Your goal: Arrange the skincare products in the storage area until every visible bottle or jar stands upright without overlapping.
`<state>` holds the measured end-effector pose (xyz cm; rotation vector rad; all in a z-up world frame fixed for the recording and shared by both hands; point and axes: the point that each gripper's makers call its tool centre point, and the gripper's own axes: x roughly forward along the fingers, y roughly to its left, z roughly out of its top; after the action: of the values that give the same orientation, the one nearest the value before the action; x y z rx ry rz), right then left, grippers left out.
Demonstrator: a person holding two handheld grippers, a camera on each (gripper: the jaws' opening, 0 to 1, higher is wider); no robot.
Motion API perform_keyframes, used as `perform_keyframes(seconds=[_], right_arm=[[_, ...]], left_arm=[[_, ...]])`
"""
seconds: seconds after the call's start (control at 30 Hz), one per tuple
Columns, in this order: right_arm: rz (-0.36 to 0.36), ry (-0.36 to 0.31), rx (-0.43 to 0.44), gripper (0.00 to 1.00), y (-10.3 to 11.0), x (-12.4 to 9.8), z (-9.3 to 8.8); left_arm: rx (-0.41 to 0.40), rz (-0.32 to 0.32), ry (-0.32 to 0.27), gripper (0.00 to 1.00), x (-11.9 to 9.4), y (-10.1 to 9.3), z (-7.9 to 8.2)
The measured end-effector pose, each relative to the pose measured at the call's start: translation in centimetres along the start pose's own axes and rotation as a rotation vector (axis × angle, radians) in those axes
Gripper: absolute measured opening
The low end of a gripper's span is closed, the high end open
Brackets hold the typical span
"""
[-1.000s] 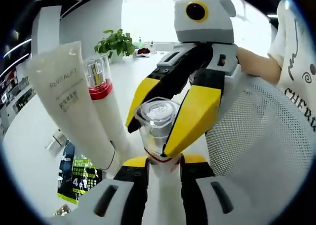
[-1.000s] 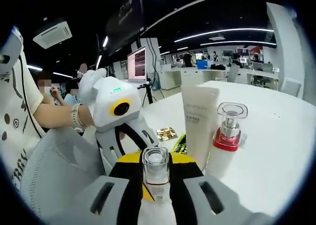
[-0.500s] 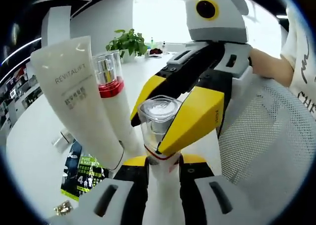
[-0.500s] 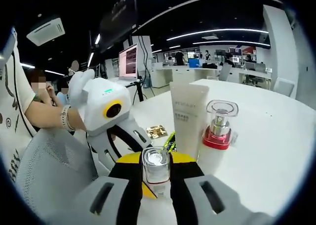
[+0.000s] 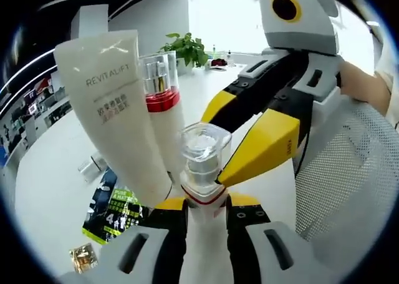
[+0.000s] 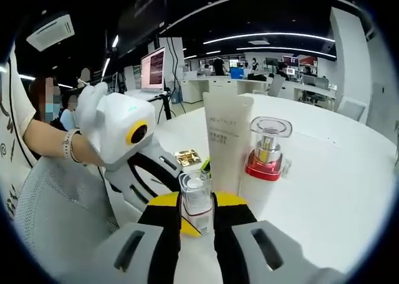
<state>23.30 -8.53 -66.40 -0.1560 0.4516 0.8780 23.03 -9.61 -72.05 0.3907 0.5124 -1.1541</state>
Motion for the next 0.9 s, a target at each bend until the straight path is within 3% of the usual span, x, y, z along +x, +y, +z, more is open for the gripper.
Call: perform_keyframes(seconds=[0.43, 0.9], right_arm=[[0.032, 0.007, -0.042, 0.19, 0.9, 0.1, -0.1], [0.031, 0.124, -0.067, 0.23, 1.1, 0.4, -2.4]], left_arm=[[0.091, -0.029, 0.047, 0.27, -0.3, -0.5, -0.5], [0.114, -0.012, 0.089, 0.30, -0.8, -0.2, -0.9]])
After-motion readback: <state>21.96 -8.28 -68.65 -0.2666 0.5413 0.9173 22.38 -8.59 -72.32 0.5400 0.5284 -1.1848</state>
